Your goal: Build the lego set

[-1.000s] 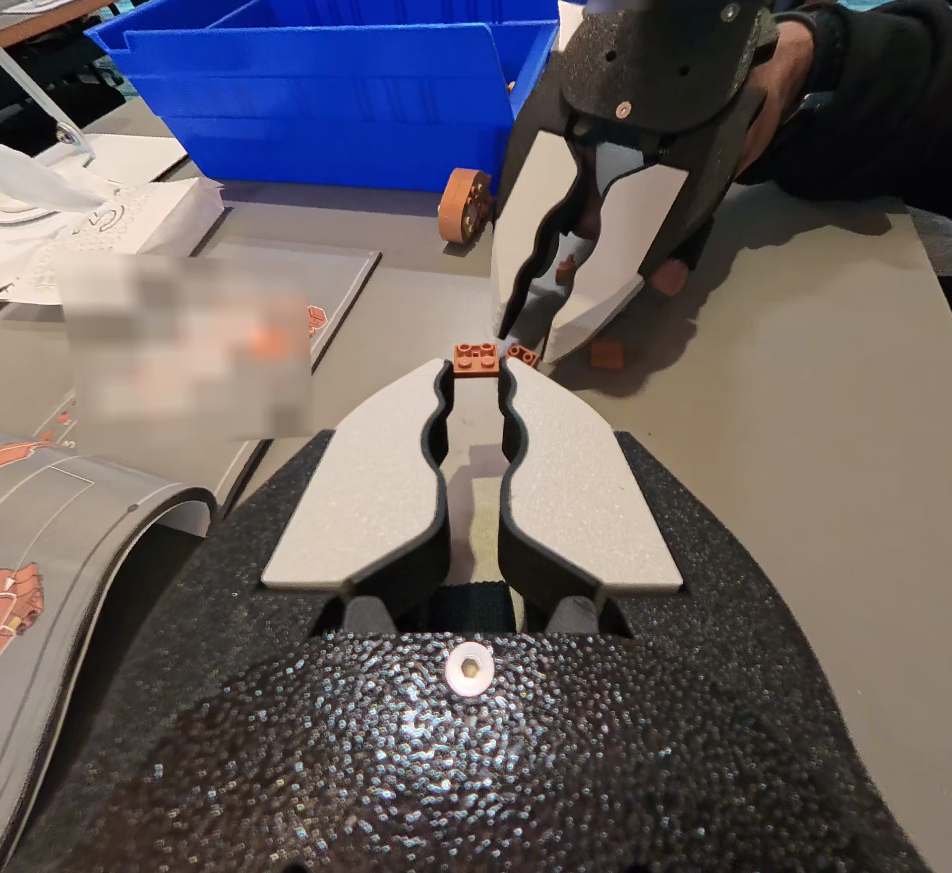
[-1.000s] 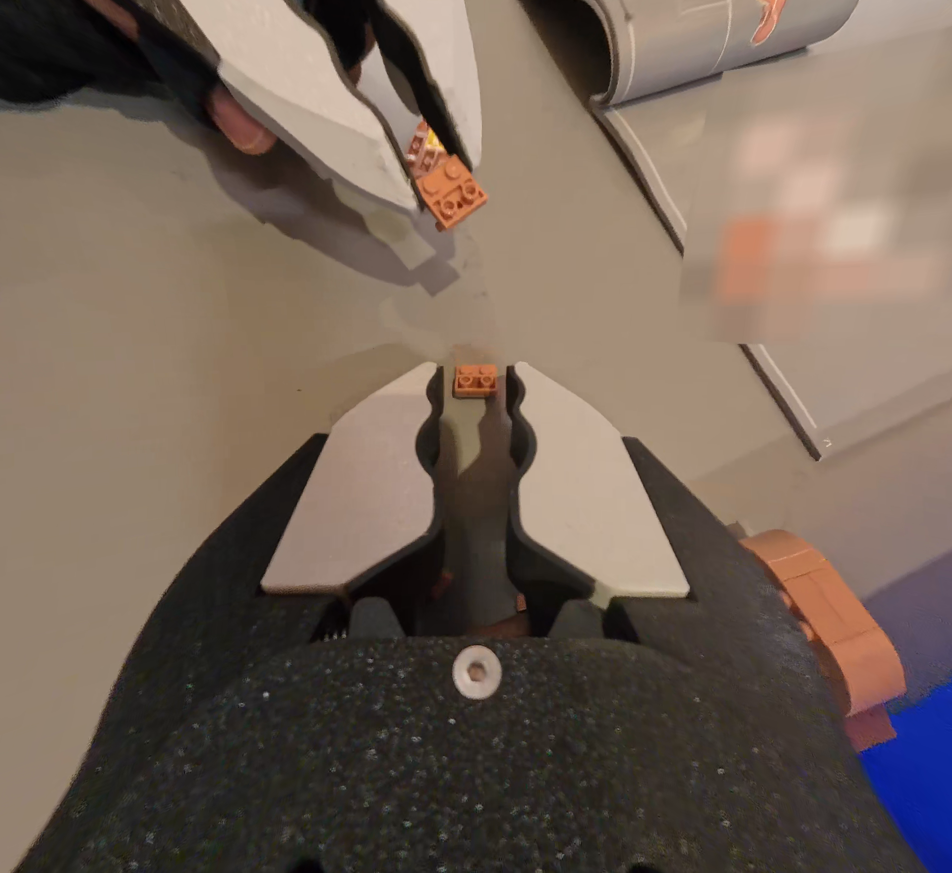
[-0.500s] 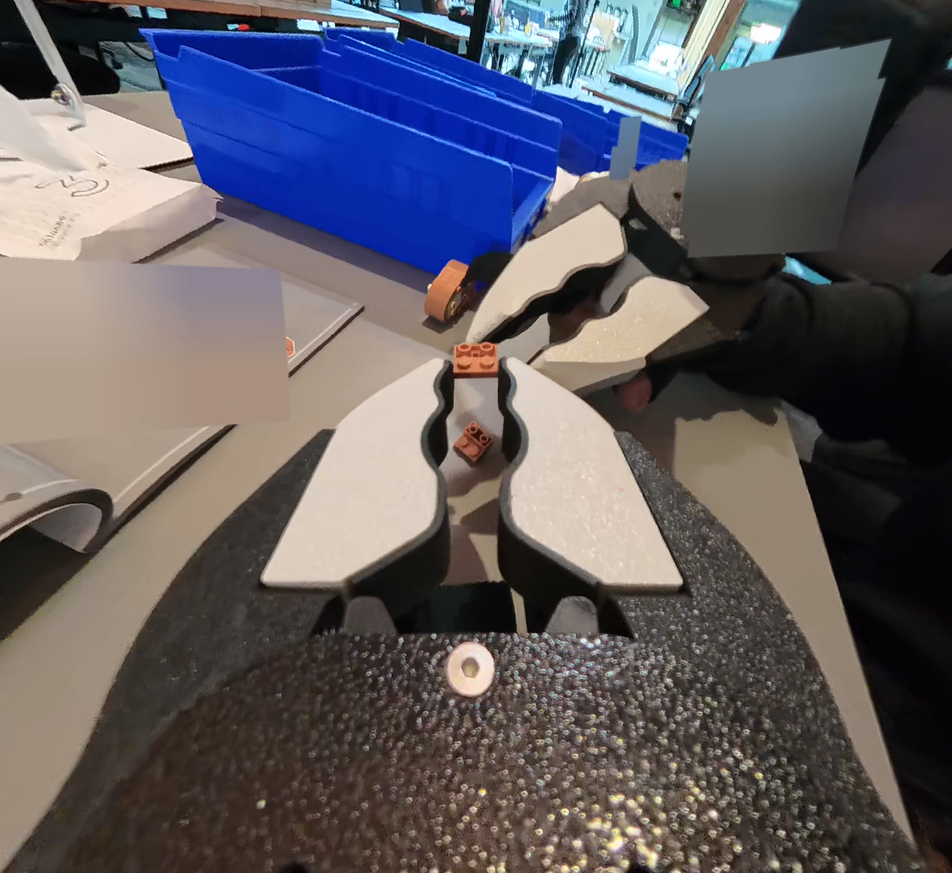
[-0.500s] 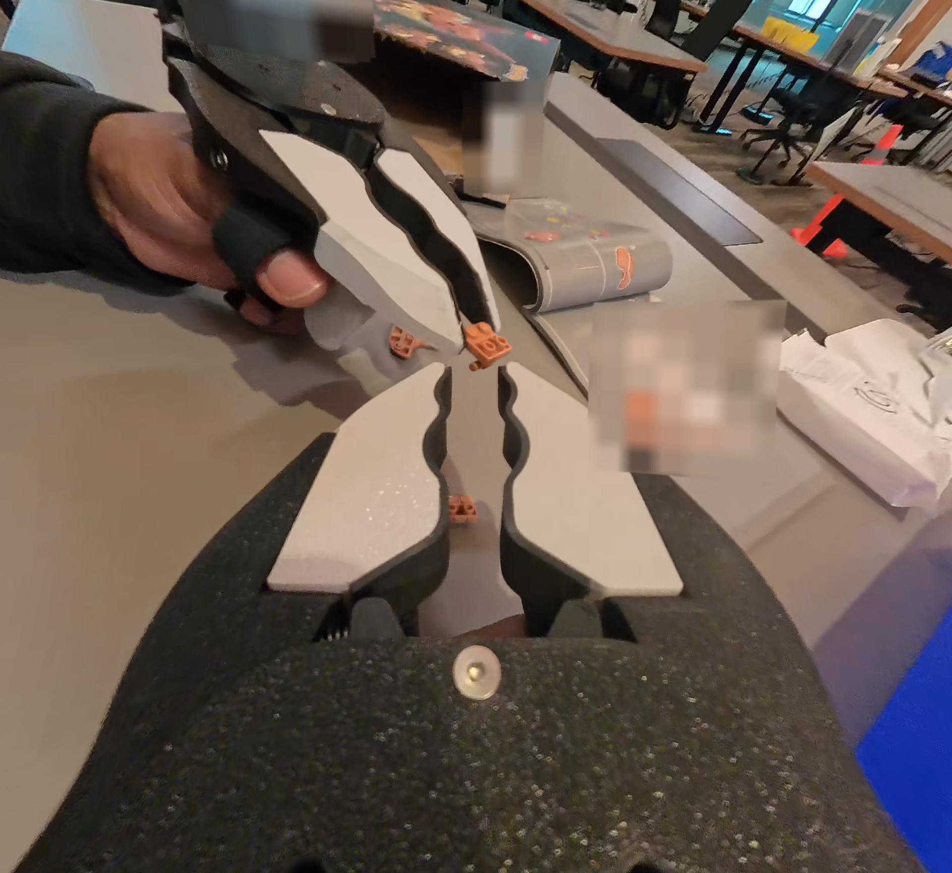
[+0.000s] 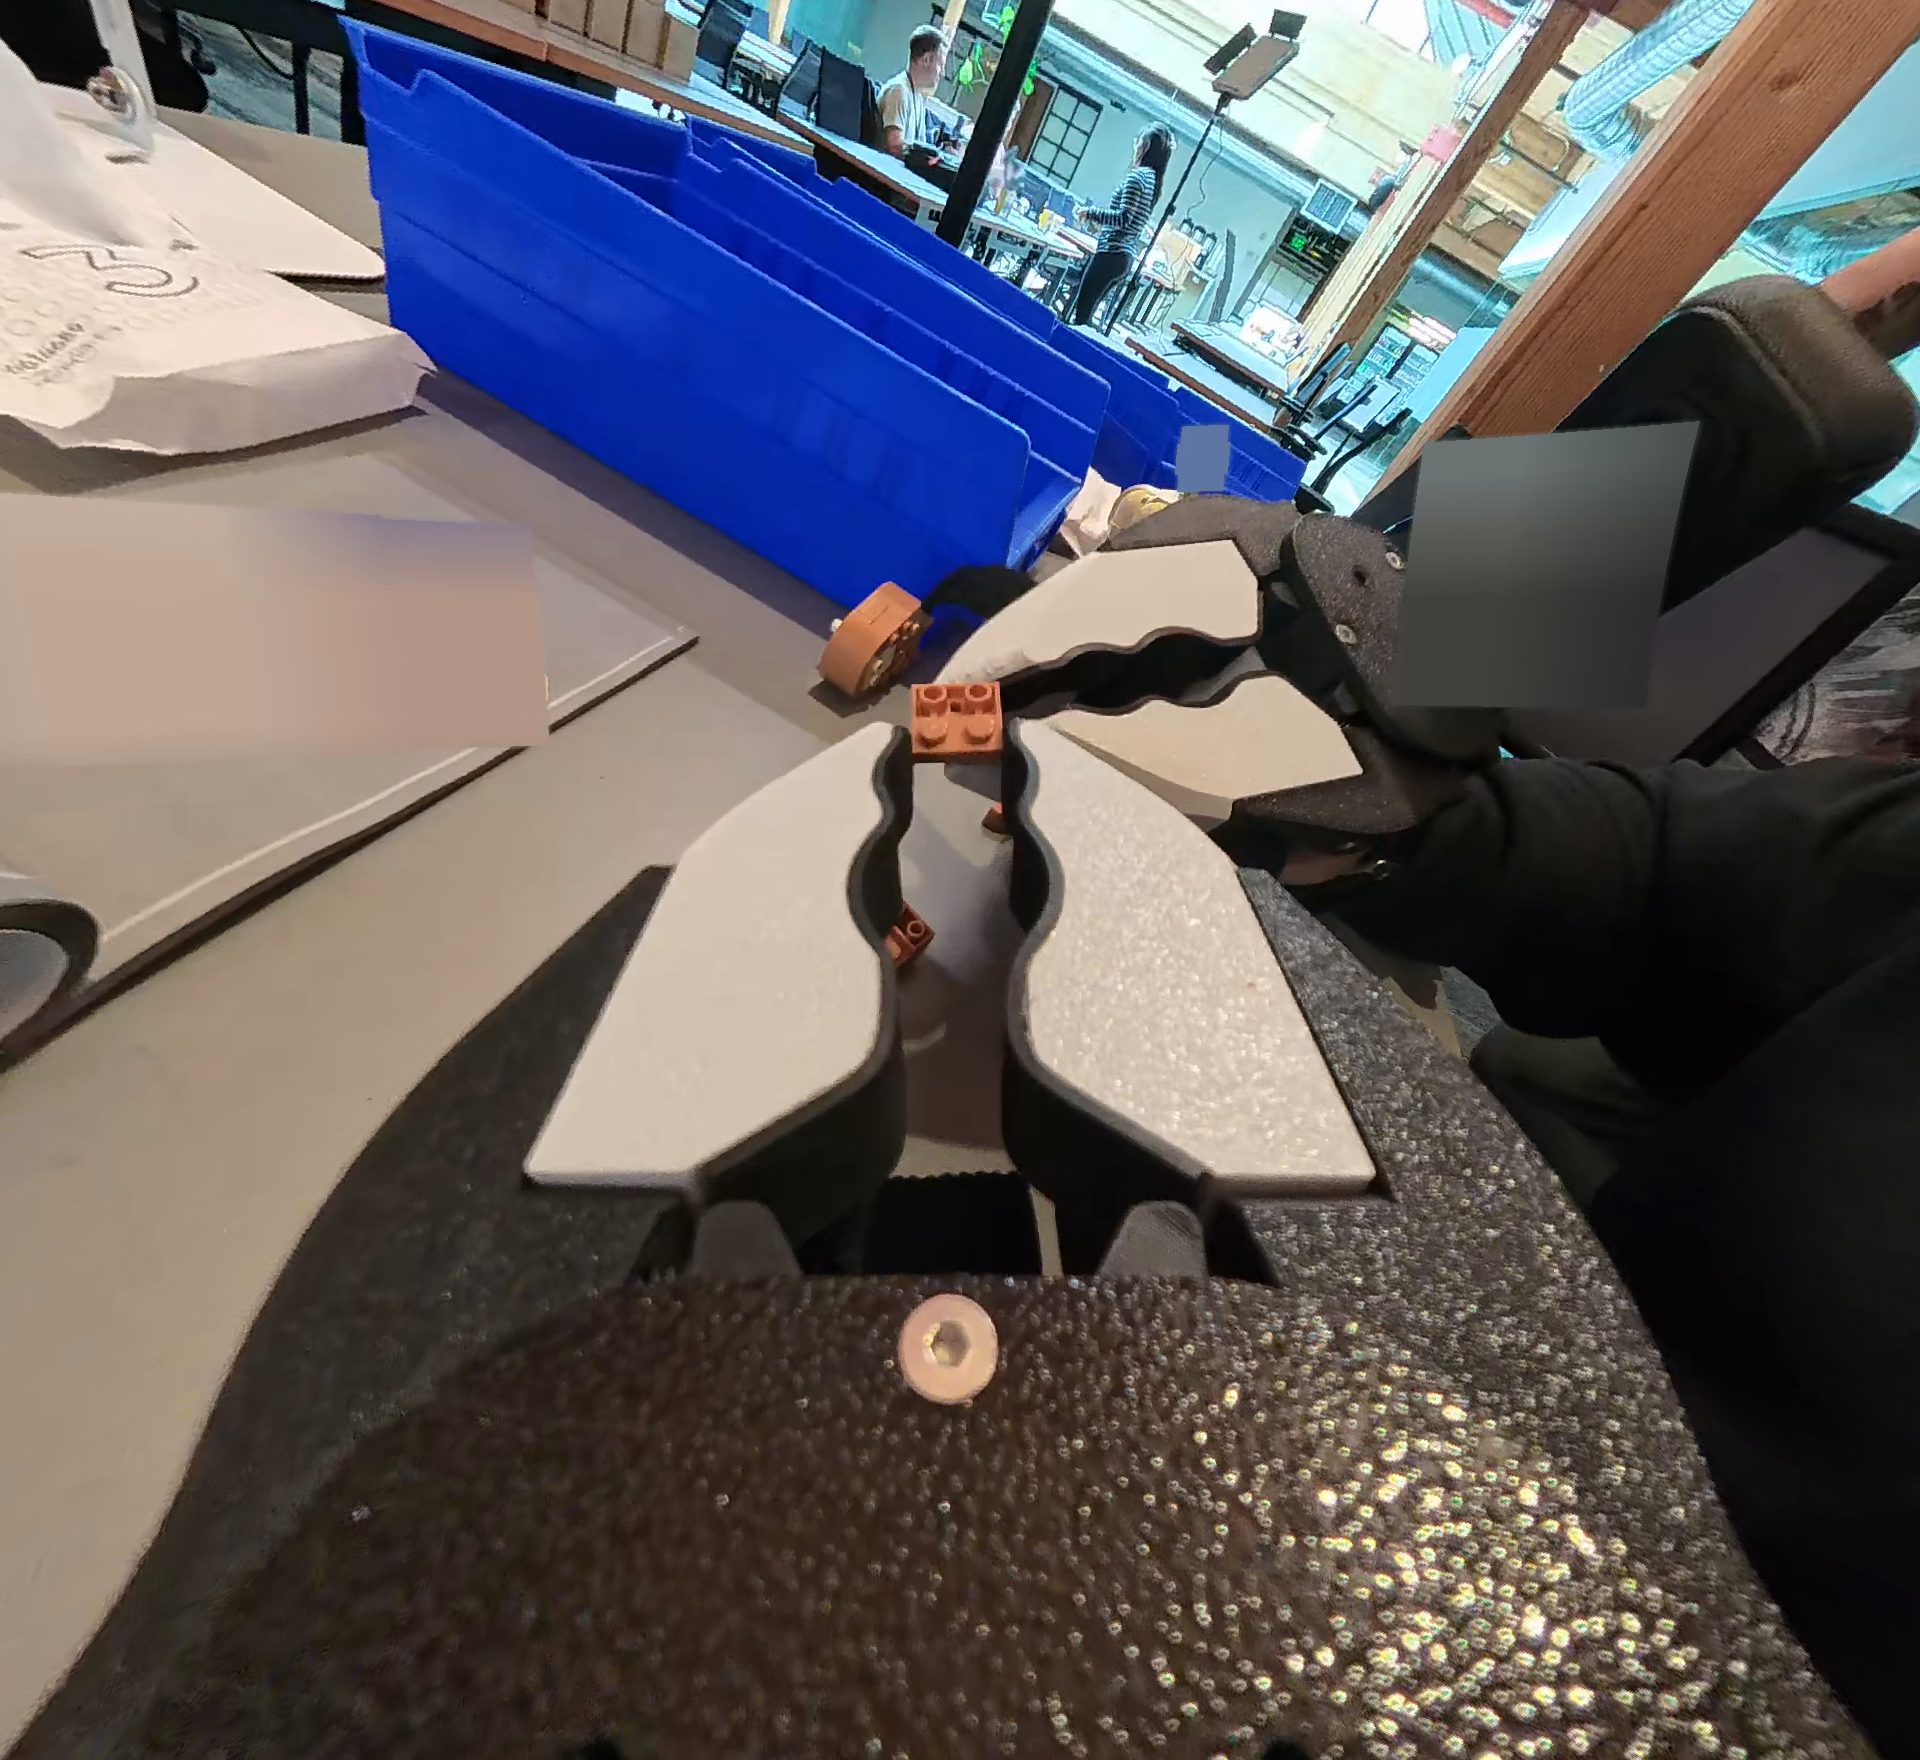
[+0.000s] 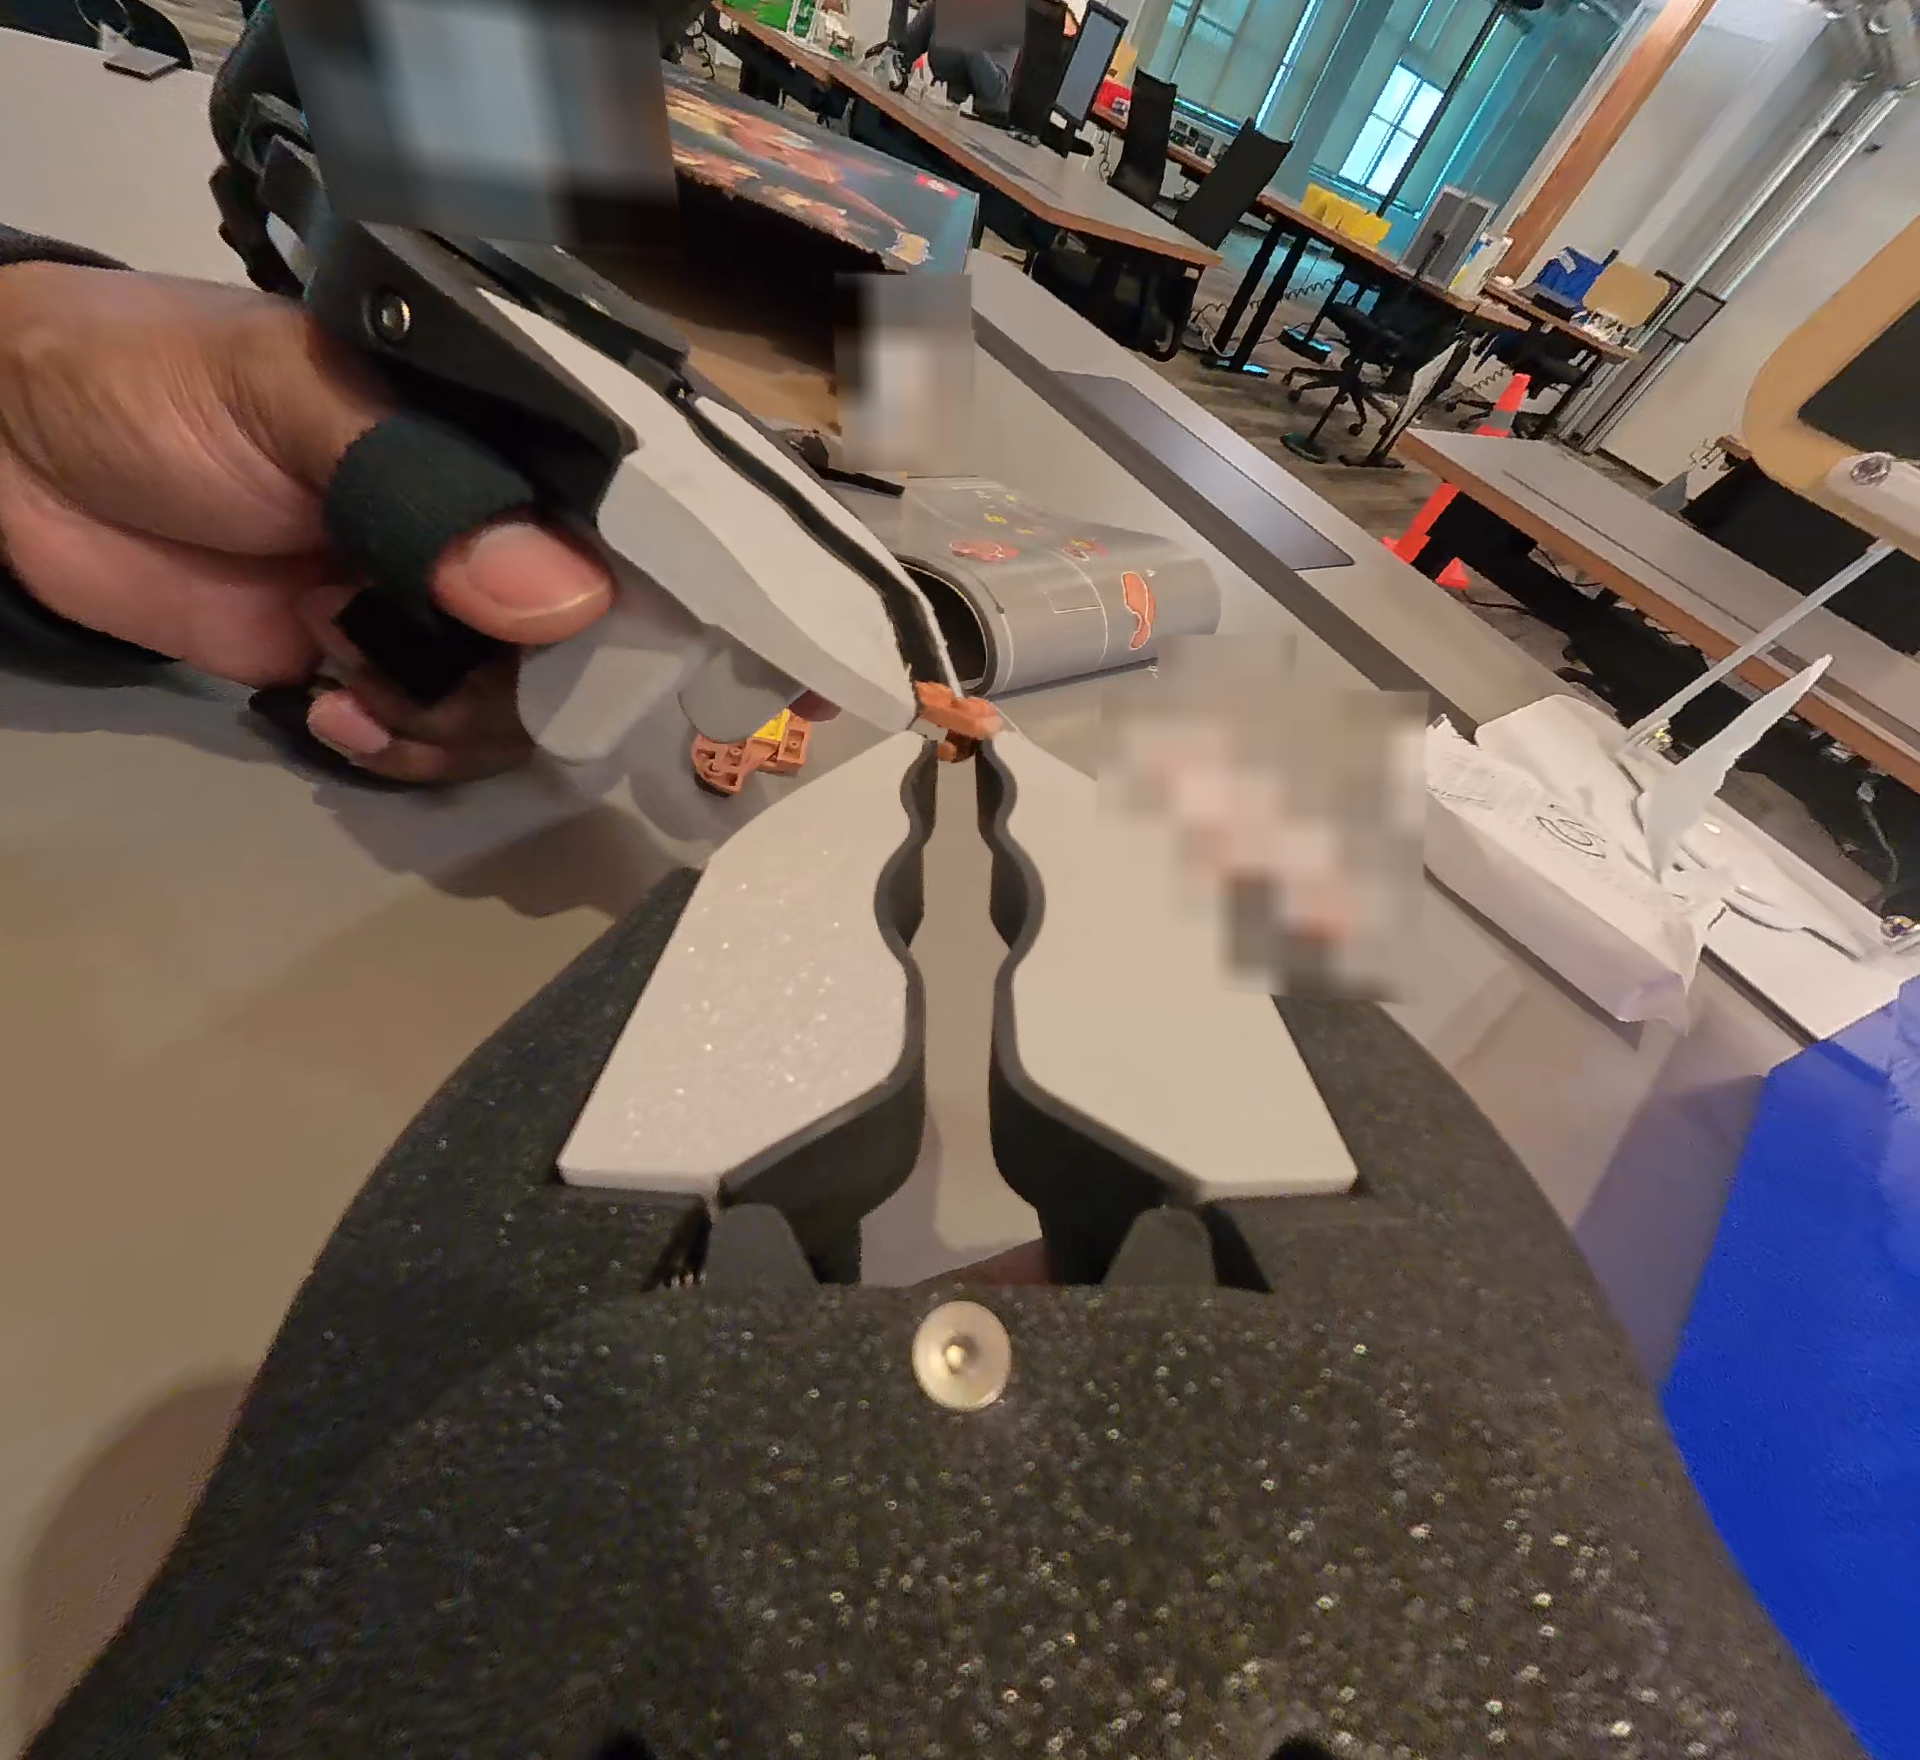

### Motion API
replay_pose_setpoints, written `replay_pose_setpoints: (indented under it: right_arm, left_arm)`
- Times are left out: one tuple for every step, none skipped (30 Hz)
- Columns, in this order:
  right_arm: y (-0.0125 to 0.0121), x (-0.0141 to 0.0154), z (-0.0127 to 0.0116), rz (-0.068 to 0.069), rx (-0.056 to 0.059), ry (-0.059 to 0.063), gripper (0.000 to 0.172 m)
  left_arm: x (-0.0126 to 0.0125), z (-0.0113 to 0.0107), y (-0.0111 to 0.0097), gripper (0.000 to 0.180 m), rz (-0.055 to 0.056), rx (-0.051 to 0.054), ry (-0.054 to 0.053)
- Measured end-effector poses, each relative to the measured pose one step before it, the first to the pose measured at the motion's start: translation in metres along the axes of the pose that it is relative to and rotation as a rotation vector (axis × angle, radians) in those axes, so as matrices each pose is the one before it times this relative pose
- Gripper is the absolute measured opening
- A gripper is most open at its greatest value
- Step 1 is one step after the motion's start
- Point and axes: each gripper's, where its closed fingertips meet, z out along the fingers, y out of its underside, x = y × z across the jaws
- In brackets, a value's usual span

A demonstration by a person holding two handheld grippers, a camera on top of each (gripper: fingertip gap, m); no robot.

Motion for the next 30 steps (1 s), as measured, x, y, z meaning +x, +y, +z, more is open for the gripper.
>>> replay_pose_setpoints:
  right_arm:
    - [-0.00018, 0.0, -0.00035, 0.0002, 0.003, -0.0017, 0.006]
    - [-0.00038, -0.00009, -0.00034, 0.0031, 0.0036, -0.003, 0.006]
    - [-0.0004, -0.00002, -0.00031, 0.0071, 0.0036, -0.0049, 0.006]
    - [-0.00031, 0.00001, -0.00044, 0.0083, 0.0036, -0.006, 0.006]
    - [-0.0003, 0.00005, -0.00049, 0.0076, 0.0045, -0.0061, 0.006]
    - [-0.00031, 0.00012, -0.0006, 0.0081, 0.004, -0.0062, 0.006]
    - [-0.00021, 0.00006, -0.00054, 0.0088, 0.004, -0.007, 0.005]
    - [-0.00019, 0.00007, -0.00047, 0.0098, 0.003, -0.0073, 0.005]
    - [-0.00031, 0.00025, -0.00059, 0.0121, 0.0037, -0.0067, 0.005]
    - [-0.00042, 0.00003, -0.00059, 0.0128, 0.0046, -0.0087, 0.005]
    - [-0.00047, -0.00005, -0.00059, 0.0128, 0.0047, -0.0093, 0.005]
    - [-0.00069, -0.00016, -0.00077, 0.014, 0.0061, -0.0111, 0.005]
    - [-0.0007, -0.00028, -0.00059, 0.0179, 0.0062, -0.0133, 0.005]
    - [-0.00125, 0.0002, -0.00091, 0.0222, 0.0099, -0.0112, 0.005]
    - [-0.00139, 0.00023, -0.00099, 0.024, 0.0101, -0.0134, 0.004]
    - [-0.00116, 0.00011, -0.00093, 0.0248, 0.0091, -0.0159, 0.004]
    - [-0.00113, 0.00003, -0.0011, 0.026, 0.009, -0.0169, 0.004]
    - [-0.00127, 0.00037, -0.00106, 0.0264, 0.0108, -0.0144, 0.004]
    - [-0.00092, -0.00121, -0.00097, 0.0291, 0.0082, -0.0276, 0.004]
    - [-0.00038, -0.00372, -0.00062, 0.0358, 0.0056, -0.047, 0.004]
    - [-0.00036, -0.00509, -0.00058, 0.0449, 0.0069, -0.0588, 0.004]
    - [-0.00044, -0.00652, -0.00061, 0.0501, 0.0081, -0.0713, 0.004]
    - [0.00015, -0.00771, -0.00051, 0.0503, 0.0047, -0.0807, 0.004]
    - [0.00058, -0.00712, -0.00068, 0.0443, 0.0045, -0.0767, 0.004]
    - [0.00072, -0.00639, -0.00089, 0.0411, 0.0048, -0.0727, 0.004]
    - [0.00028, -0.00725, -0.00118, 0.0443, 0.0071, -0.0785, 0.004]
    - [-0.00008, -0.0066, -0.00122, 0.0458, 0.008, -0.072, 0.004]
    - [-0.00014, -0.00496, -0.00096, 0.0359, 0.0035, -0.0528, 0.004]
    - [-0.00094, -0.00324, -0.00067, 0.0137, 0.0048, -0.0292, 0.004]
    - [-0.00137, -0.00397, -0.00047, 0.0053, 0.0056, -0.028, 0.004]
  left_arm:
    - [0.00026, 0.00003, 0.00044, 0.016, -0.0055, -0.0036, 0.0062]
    - [0.00046, -0.00001, 0.00034, 0.016, -0.0058, -0.0028, 0.0075]
    - [0.00036, -0.00002, 0.00003, 0.016, -0.0031, -0.0006, 0.0053]
    - [0.00029, 0.00004, 0.00002, 0.016, -0.0001, -0.0006, 0.003]
    - [0.00052, 0.00016, 0.00004, 0.016, 0.0019, -0.001, 0.0025]
    - [0.00063, 0.00021, 0.00017, 0.016, 0.0041, -0.0022, 0.003]
    - [0.00081, 0.0003, 0.00023, 0.016, 0.0054, -0.0024, 0.0045]
    - [0.00071, 0.00012, 0.00014, 0.016, 0.0058, -0.0023, 0.0034]
    - [0.00068, 0.00014, 0.00037, 0.016, 0.0062, -0.0035, 0.0039]
    - [0.00088, 0.00015, 0.00027, 0.016, 0.0051, -0.003, 0.0055]
    - [0.00087, -0.00006, -0.00016, 0.016, 0.0047, -0.0002, 0.0051]
    - [0.001, -0.00005, -0.00025, 0.016, 0.0066, -0.001, 0.0066]
    - [0.00092, -0.00029, -0.00015, 0.016, 0.0093, -0.002, 0.0063]
    - [0.00002, -0.00052, -0.00016, 0.013, 0.0106, -0.0024, -0.0005]
    - [-0.00032, -0.00094, -0.00008, 0.008, 0.0151, -0.003, -0.0022]
    - [0.00022, -0.00105, -0.00055, 0.007, 0.0148, -0.0007, 0.0034]
    - [0.00073, -0.00128, -0.00095, 0.007, 0.0128, 0.0012, 0.0077]
    - [0.00072, -0.0014, -0.00149, 0.008, 0.0119, 0.0034, 0.0083]
    - [0.00085, -0.00164, -0.00205, 0.008, 0.0151, 0.0055, 0.0087]
    - [0.00076, -0.00203, -0.00278, 0.008, 0.0221, 0.0082, 0.0088]
    - [0.00142, -0.00235, -0.00331, 0.009, 0.0313, 0.0111, 0.0125]
    - [0.00241, -0.00237, -0.00309, 0.011, 0.0402, 0.0092, 0.0205]
    - [0.00389, -0.00218, -0.00206, 0.014, 0.0458, 0.0028, 0.0314]
    - [0.00611, -0.00179, -0.00082, 0.016, 0.0501, -0.0051, 0.0457]
    - [0.00772, -0.00162, -0.00074, 0.017, 0.0521, -0.0058, 0.0516]
    - [0.00767, -0.00116, -0.0009, 0.018, 0.0524, -0.0021, 0.0457]
    - [0.00733, -0.00023, -0.00029, 0.02, 0.0506, -0.0038, 0.0396]
    - [0.0072, 0.00045, -0.00003, 0.022, 0.049, -0.0051, 0.0387]
    - [0.0059, 0.00098, -0.00015, 0.023, 0.0505, -0.0058, 0.0317]
    - [0.00428, 0.0012, -0.00106, 0.023, 0.0527, -0.0007, 0.0249]
